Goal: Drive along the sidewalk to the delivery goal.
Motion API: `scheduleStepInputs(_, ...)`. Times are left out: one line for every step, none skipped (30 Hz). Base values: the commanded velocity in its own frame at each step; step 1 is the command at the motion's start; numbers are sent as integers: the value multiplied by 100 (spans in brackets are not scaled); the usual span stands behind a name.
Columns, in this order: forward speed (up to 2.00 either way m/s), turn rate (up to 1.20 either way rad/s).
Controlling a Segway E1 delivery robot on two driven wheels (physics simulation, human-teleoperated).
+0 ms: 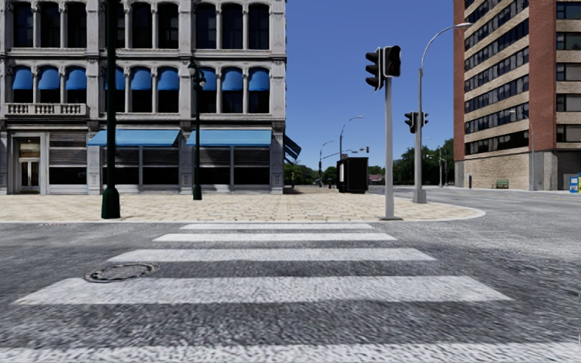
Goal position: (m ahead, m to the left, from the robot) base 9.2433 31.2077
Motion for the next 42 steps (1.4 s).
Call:
scheduleStepInputs(200, 18)
scheduleStepInputs(200, 18)
scheduleStepInputs(200, 18)
scheduleStepInputs(200, 20)
scheduleStepInputs(200, 24)
scheduleStepInputs(200, 24)
scheduleStepInputs(200, 27)
scheduleStepInputs(200, 27)
scheduleStepInputs(200, 28)
scheduleStepInputs(200, 28)
scheduleStepInputs(200, 28)
scheduleStepInputs(200, 28)
scheduleStepInputs(200, 29)
scheduleStepInputs(200, 29)
scheduleStepInputs(200, 29)
scheduleStepInputs(200, 30)
scheduleStepInputs(200, 30)
scheduleStepInputs(200, 30)
scheduleStepInputs(200, 30)
scheduleStepInputs(200, 30)
scheduleStepInputs(200, 30)
scheduleStepInputs(200, 30)
scheduleStepInputs(200, 30)
scheduleStepInputs(200, 30)
scheduleStepInputs(200, 30)
scheduleStepInputs(200, 30)
scheduleStepInputs(200, 30)
scheduleStepInputs(200, 30)
scheduleStepInputs(200, 30)
scheduleStepInputs(200, 30)
scheduleStepInputs(200, 30)
scheduleStepInputs(200, 30)
scheduleStepInputs(200, 30)
scheduleStepInputs(200, 30)
scheduleStepInputs(200, 30)
scheduleStepInputs(200, 30)
scheduleStepInputs(200, 30)
scheduleStepInputs(200, 30)
scheduleStepInputs(200, 30)
scheduleStepInputs(200, 30)
scheduleStepInputs(200, 30)
scheduleStepInputs(200, 30)
